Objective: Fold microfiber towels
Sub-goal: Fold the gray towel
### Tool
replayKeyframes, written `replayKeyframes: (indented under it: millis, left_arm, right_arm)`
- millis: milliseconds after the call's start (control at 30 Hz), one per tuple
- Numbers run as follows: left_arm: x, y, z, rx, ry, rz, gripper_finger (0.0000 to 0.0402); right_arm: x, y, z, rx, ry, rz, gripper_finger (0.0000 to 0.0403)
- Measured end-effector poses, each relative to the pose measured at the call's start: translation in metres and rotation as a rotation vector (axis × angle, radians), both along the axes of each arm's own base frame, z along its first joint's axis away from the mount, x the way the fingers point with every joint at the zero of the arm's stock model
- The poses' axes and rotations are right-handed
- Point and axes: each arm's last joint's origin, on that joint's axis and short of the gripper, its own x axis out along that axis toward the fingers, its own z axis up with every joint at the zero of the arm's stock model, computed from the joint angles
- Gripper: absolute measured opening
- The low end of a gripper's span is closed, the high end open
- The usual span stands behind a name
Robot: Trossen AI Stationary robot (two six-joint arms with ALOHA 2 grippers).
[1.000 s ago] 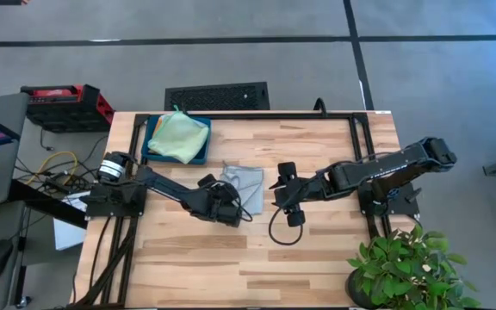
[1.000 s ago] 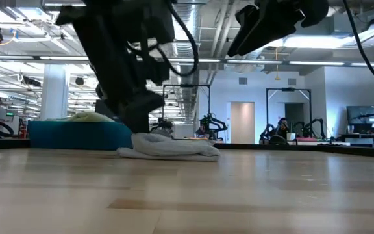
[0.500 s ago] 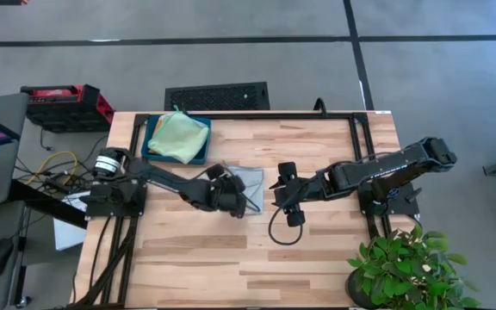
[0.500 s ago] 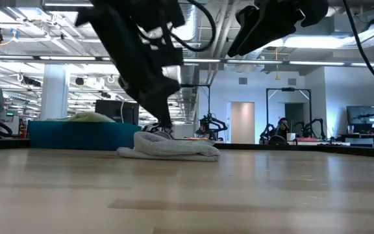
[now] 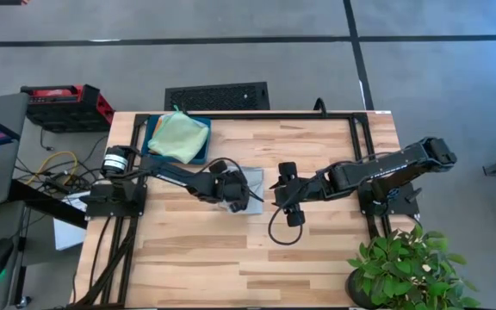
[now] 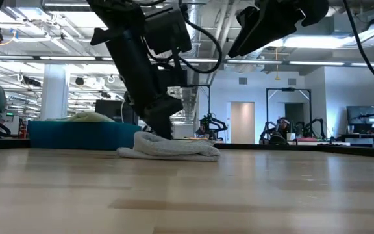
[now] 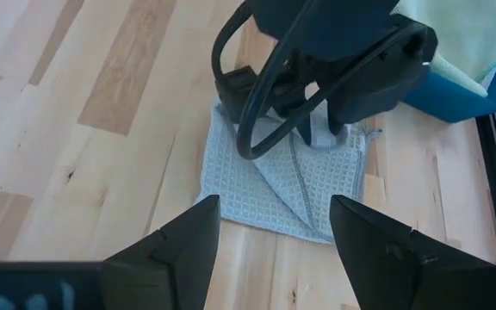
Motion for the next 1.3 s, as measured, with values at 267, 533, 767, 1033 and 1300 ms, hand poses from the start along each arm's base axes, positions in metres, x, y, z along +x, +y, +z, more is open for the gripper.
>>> replayKeyframes:
  millis: [267, 533, 767, 1033, 1300]
  left_arm:
    - [-0.013, -0.001, -0.003, -0.022, 0.092, 0.073, 0.0139]
    - [-0.023, -0.017, -0.006, -0.080, 0.154, 0.087, 0.0139]
    - [-0.021, -0.038, 0.016, -0.055, 0.072, 0.034, 0.0139]
    - [0.004, -0.041, 0.033, -0.049, -0.076, -0.169, 0.0139]
    - [0.027, -0.041, 0.000, -0.067, -0.058, -0.382, 0.0139]
  right_arm:
    - [0.000, 0.000, 0.000, 0.000, 0.000, 0.000, 0.0244]
    - [0.000, 0.000, 0.000, 0.000, 0.002, 0.000, 0.0244]
    - [0.000, 0.000, 0.000, -0.001, 0.002, 0.000, 0.0244]
    - [0.000, 0.000, 0.000, 0.000, 0.000, 0.000, 0.0244]
    - [0.000, 0.000, 0.000, 0.006, -0.002, -0.005, 0.0244]
